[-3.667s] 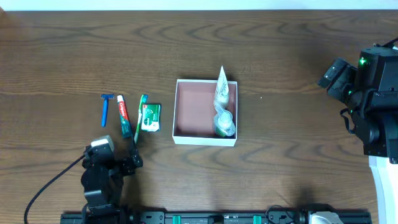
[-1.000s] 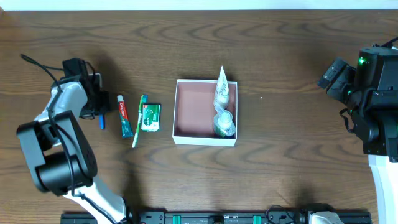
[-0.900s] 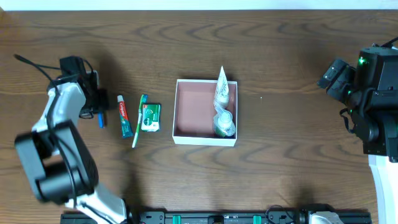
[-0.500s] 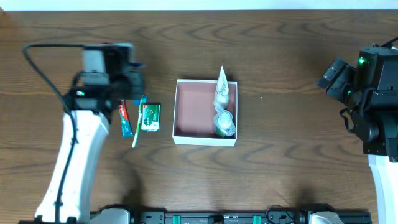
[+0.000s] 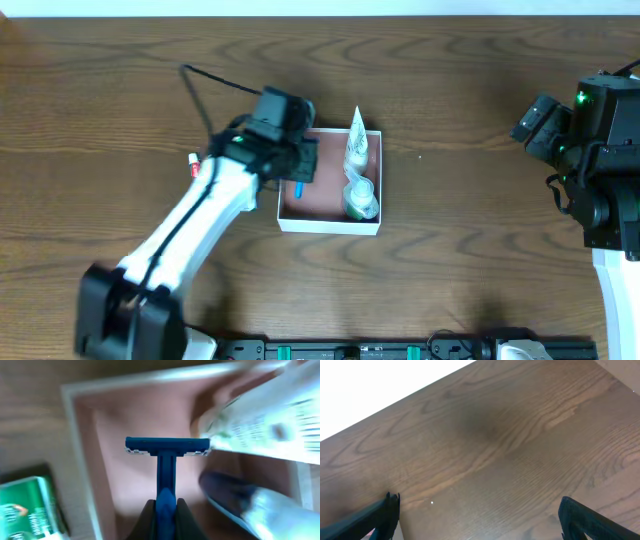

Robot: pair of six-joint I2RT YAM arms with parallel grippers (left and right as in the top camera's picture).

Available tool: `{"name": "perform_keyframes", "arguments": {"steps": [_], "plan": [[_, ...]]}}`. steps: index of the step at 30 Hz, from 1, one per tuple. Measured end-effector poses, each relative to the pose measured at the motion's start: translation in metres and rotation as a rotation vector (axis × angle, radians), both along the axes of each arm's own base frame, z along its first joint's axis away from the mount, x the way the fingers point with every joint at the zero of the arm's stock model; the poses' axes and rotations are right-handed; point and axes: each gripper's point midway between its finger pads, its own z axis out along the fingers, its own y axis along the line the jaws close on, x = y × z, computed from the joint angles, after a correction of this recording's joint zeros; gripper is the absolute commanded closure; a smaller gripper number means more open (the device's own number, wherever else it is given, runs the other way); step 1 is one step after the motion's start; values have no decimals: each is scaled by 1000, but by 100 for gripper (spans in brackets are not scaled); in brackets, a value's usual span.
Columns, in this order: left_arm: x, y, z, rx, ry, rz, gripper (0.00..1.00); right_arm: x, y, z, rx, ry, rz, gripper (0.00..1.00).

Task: Pack container
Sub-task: 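Carry the razor into the box and release it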

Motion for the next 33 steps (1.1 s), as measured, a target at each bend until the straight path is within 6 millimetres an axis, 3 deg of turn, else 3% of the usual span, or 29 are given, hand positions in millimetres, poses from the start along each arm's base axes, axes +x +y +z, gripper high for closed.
{"name": "perform_keyframes", "arguments": {"steps": [6,14,21,33], "plan": [[-2,2,-53,137,91,40,94,0,0,0,0,0,0,1],[-4,9,-83,232,132,78,93,0,0,0,0,0,0,1],[0,14,-87,266,116,115,60,0,0,0,1,0,-1,1],[0,13,-87,263,119,117,59,0,0,0,1,0,-1,1]]}}
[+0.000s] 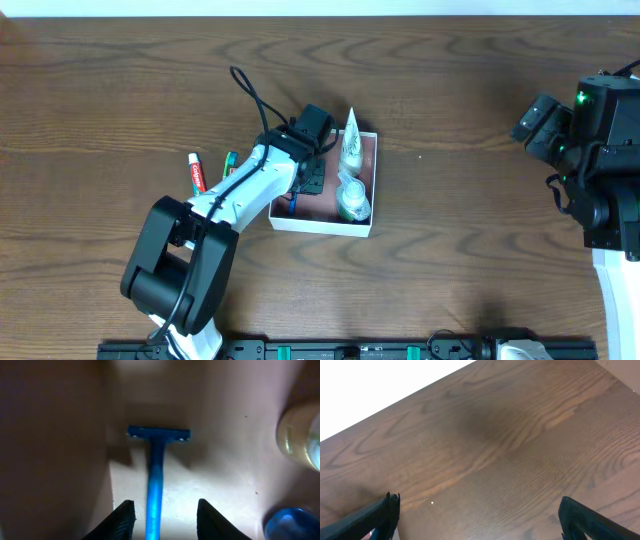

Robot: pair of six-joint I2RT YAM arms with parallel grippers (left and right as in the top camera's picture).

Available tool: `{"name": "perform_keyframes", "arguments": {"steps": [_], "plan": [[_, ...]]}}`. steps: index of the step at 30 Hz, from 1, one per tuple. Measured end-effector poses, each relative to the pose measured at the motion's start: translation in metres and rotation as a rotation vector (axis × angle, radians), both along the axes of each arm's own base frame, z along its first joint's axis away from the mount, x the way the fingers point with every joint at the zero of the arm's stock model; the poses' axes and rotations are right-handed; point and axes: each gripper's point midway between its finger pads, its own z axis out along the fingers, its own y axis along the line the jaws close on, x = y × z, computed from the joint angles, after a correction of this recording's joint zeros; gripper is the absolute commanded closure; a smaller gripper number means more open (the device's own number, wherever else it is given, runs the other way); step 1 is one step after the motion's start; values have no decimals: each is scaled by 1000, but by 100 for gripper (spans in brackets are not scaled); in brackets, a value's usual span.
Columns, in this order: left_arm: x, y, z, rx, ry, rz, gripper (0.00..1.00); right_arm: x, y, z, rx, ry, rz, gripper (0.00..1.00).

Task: Pack container
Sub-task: 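Carry the razor into the box and release it, then move the left gripper to the Colgate toothpaste tube and grasp it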

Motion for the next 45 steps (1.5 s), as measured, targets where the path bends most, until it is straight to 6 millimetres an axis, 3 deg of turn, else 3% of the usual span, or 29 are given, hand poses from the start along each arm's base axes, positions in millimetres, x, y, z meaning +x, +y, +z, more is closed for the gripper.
{"name": "perform_keyframes", "arguments": {"steps": [4,6,9,12,14,16,20,24,28,37,45], "plan": [[-6,-5,4,-33,30,-9,59,0,0,0,0,0,0,1],[-6,-8,18,-53,23,-13,58,0,0,0,-1,0,0,1],[1,-12,56,-96,-50,-15,57,0,0,0,-1,0,0,1],[4,-6,106,-129,-160,-5,50,0,0,0,0,0,0,1],[2,9,135,-118,-227,21,44,0,0,0,0,0,0,1],[-1,29,152,-81,-268,61,40,0,0,0,0,0,0,1],[-1,85,166,25,-300,184,33,0,0,0,0,0,0,1],[6,140,158,102,-281,325,32,0,0,0,0,0,0,1],[9,183,127,151,-180,384,32,0,0,0,0,0,0,1],[13,211,33,137,87,343,39,0,0,0,0,0,0,1],[15,220,-4,105,156,330,41,0,0,0,0,0,0,0]]}}
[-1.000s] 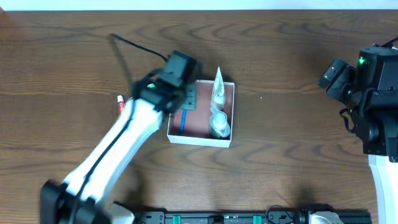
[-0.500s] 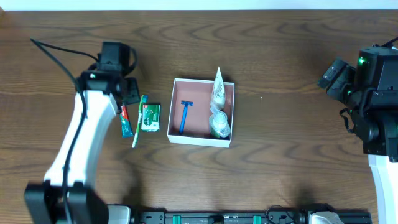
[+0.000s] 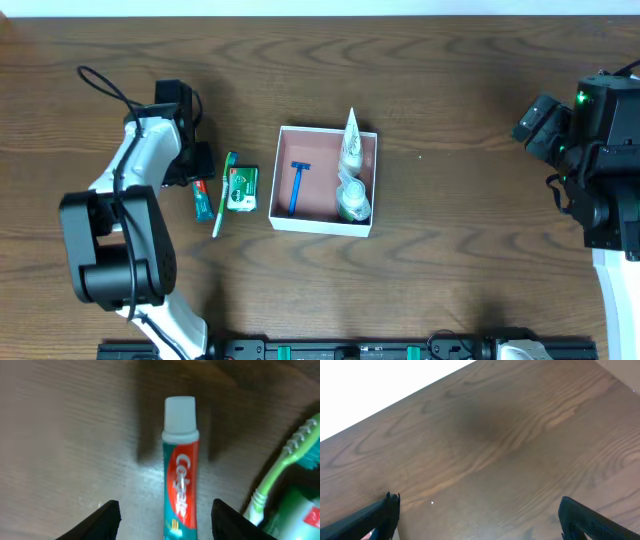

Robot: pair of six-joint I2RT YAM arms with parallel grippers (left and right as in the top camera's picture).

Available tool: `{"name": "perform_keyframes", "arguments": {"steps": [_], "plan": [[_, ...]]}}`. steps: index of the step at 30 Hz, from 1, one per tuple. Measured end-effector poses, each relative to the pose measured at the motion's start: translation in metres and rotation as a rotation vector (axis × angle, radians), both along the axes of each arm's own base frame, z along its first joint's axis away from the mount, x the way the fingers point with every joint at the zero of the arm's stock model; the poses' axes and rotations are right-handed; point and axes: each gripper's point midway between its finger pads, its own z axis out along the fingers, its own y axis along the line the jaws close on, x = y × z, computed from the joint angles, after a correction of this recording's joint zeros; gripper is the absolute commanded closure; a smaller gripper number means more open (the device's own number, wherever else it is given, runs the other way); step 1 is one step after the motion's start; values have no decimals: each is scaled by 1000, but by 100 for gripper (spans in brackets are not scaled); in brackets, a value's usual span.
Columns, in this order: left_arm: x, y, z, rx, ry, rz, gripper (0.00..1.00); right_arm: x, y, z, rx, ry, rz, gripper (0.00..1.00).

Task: Pack container
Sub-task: 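Move the left gripper to the Colgate toothpaste tube and grasp it, then place the toothpaste tube into the box beside the razor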

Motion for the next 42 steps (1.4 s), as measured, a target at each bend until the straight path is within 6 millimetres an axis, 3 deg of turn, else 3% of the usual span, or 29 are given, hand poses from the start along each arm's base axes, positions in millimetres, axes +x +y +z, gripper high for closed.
{"name": "perform_keyframes", "arguments": {"steps": [4,10,13,18,22,24,28,31,34,38,40,42], "plan": [[7,-6,-10,-39,-9,-29,42,0,0,0,0,0,0,1],[10,-11,-19,-70,-6,-53,51,0,0,0,0,0,0,1],[9,-13,-25,-80,9,-55,61,0,0,0,0,0,0,1],[9,-15,-26,-91,11,-59,78,0,0,0,0,0,0,1],[5,-15,-26,-92,26,-63,81,0,0,0,0,0,0,1],[0,-16,-25,-95,48,-59,88,0,0,0,0,0,0,1],[-15,-17,-13,-100,92,-63,90,0,0,0,0,0,0,1],[-17,-20,18,-100,61,-59,90,0,0,0,0,0,0,1],[1,-34,69,-124,-98,-91,90,0,0,0,0,0,0,1],[15,-89,149,-216,-359,-230,90,0,0,0,0,0,0,1],[11,-118,172,-257,-420,-307,90,0,0,0,0,0,0,1],[5,-147,180,-292,-437,-382,90,0,0,0,0,0,0,1]]}}
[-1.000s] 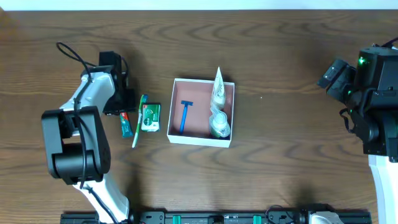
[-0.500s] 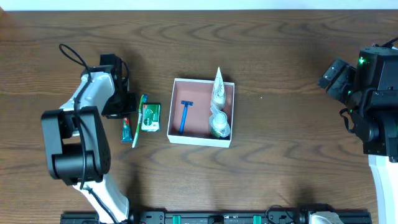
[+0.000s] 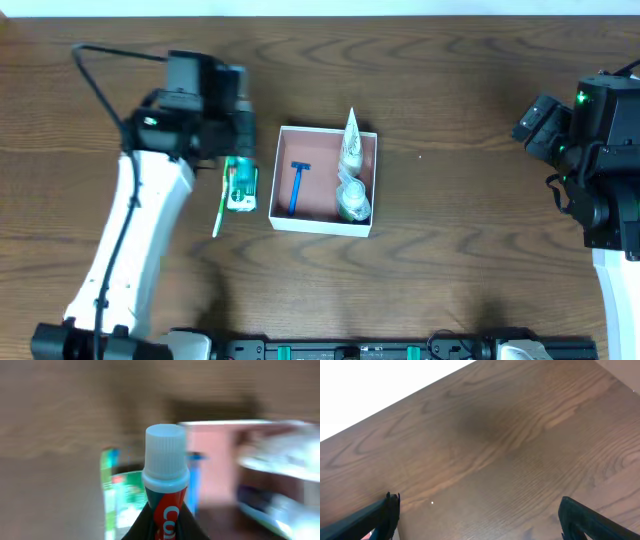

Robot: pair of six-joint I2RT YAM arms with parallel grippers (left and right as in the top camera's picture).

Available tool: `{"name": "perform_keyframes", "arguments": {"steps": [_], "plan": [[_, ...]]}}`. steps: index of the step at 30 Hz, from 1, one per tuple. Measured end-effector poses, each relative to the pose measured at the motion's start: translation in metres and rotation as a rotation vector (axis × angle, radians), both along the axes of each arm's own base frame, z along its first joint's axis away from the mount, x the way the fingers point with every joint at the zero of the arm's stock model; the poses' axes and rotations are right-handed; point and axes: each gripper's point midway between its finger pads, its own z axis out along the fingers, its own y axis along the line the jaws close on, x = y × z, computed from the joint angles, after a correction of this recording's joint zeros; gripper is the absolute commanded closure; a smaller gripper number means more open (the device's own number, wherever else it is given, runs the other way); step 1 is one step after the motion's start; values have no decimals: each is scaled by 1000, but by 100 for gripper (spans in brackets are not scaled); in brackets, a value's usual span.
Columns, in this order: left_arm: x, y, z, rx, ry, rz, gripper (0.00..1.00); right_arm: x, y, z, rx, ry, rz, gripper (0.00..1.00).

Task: Pack container
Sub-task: 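Place the toothpaste tube into the box beside the razor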

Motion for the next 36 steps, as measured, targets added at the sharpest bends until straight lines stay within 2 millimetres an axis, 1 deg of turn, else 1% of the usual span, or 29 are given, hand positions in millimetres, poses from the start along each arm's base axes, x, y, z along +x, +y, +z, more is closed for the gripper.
{"name": "perform_keyframes", "arguments": {"steps": [2,3,5,8,11,14,20,21,23,24,25,29,33,36], "plan": [[-4,-27,-1,-14,-7,-70,90,0,0,0,0,0,0,1],[-5,-43,-4,-19,-10,-107,90,0,0,0,0,0,0,1],[-7,-65,-15,-19,-6,-158,90,0,0,0,0,0,0,1],[-14,-87,-37,15,33,-205,90,0,0,0,0,0,0,1],[-15,-98,-62,67,78,-213,90,0,0,0,0,0,0,1],[-13,-100,-91,110,137,-189,90,0,0,0,0,0,0,1],[-12,-95,-144,172,260,-122,89,0,0,0,0,0,0,1],[-12,-94,-151,182,272,-113,85,0,0,0,0,0,0,1],[-12,-92,-162,195,295,-102,83,0,0,0,0,0,0,1],[-13,-92,-166,198,302,-94,83,0,0,0,0,0,0,1],[-13,-91,-168,202,308,-89,79,0,0,0,0,0,0,1],[-11,-91,-169,203,296,-82,70,0,0,0,0,0,0,1],[-11,-90,-169,202,298,-75,70,0,0,0,0,0,0,1],[-18,-87,-167,214,324,-76,70,0,0,0,0,0,0,1]]}}
